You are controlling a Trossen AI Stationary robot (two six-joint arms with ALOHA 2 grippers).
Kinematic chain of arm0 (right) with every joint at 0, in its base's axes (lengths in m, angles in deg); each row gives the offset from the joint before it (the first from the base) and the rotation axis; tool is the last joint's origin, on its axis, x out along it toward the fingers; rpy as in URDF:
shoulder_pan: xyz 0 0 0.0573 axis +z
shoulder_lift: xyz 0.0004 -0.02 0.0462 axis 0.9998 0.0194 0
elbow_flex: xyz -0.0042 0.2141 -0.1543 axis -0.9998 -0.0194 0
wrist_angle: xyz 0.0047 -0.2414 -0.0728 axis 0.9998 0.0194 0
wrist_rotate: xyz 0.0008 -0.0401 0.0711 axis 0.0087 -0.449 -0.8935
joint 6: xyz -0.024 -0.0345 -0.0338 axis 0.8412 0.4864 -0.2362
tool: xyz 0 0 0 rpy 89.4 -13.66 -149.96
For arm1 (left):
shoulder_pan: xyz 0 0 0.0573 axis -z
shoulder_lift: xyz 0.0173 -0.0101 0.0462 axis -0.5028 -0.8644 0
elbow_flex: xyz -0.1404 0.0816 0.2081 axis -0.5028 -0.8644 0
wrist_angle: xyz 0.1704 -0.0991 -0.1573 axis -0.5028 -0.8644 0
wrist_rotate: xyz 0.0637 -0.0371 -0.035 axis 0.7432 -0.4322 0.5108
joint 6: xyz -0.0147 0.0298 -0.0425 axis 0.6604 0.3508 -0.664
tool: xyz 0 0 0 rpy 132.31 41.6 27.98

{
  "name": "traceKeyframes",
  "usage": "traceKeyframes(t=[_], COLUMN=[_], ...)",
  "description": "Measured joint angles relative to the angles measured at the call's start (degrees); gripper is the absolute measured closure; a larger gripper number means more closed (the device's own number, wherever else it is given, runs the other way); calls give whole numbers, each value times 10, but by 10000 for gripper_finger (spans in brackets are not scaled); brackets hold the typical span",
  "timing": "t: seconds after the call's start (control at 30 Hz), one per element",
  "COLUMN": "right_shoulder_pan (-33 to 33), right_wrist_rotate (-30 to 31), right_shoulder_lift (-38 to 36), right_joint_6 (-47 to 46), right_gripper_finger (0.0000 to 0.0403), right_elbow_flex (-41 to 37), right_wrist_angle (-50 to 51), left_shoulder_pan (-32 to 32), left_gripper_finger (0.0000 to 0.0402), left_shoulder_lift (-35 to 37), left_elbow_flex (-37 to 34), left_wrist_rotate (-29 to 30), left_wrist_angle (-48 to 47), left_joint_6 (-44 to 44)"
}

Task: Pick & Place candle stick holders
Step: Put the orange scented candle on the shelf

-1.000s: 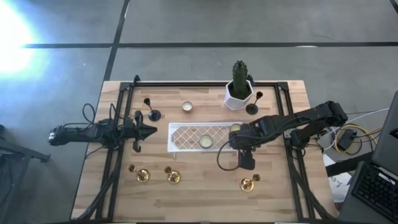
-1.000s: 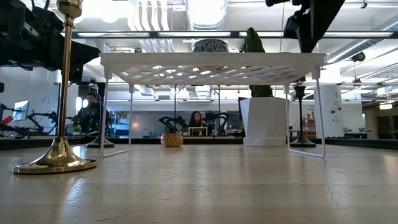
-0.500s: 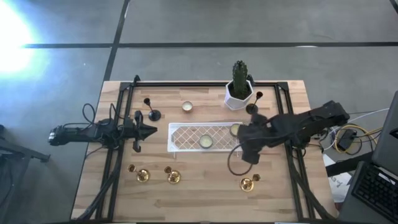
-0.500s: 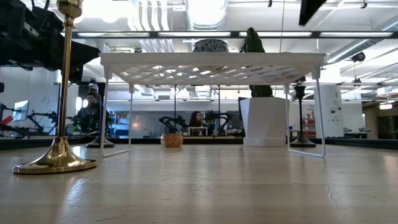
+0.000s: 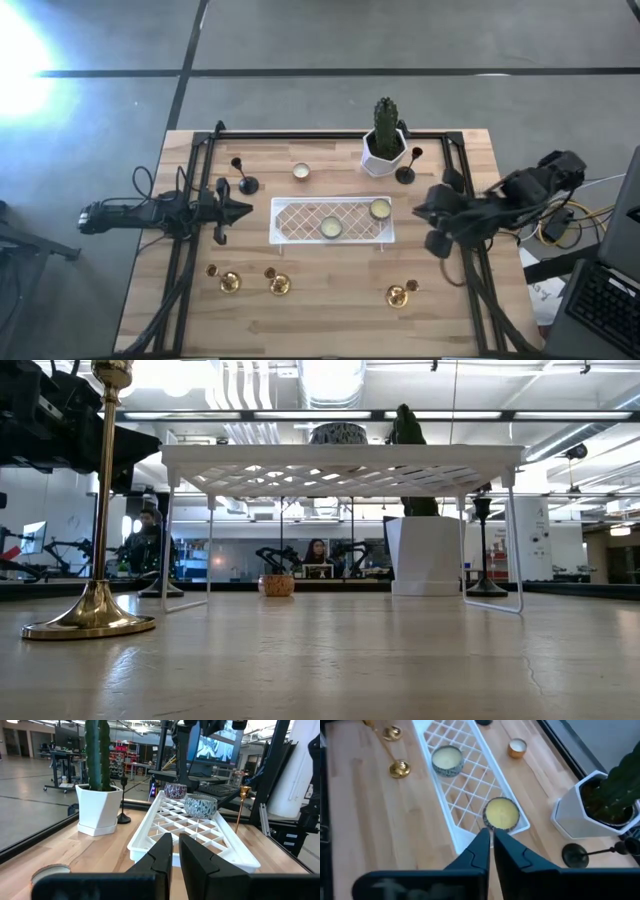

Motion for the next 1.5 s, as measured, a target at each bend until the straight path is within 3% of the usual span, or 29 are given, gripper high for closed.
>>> traceKeyframes(t=[0.2,0.5,0.73,1.03,1.23,1.33,1.5], right_shoulder_pan=[34,113,118,118,118,118,118], right_wrist_rotate=[12,110,89,76,74,29,-131], right_shoulder_lift=[-37,-127,-202,-255,-338,-391,-477], right_joint_6=[-9,9,64,120,155,240,396], right_gripper_finger=[393,394,394,394,394,394,394], right_elbow_flex=[-3,-27,-99,-152,-225,-275,-378], right_wrist_angle=[29,47,-40,-46,-98,-209,-423], left_shoulder_pan=[0,0,0,0,0,0,0], left_gripper_finger=[365,365,365,365,365,365,365], left_shoulder_lift=[0,0,0,0,0,0,0], left_elbow_flex=[0,0,0,0,0,0,0], left_wrist_rotate=[0,0,0,0,0,0,0], left_wrist_angle=[0,0,0,0,0,0,0], left_joint_6=[0,0,0,0,0,0,0])
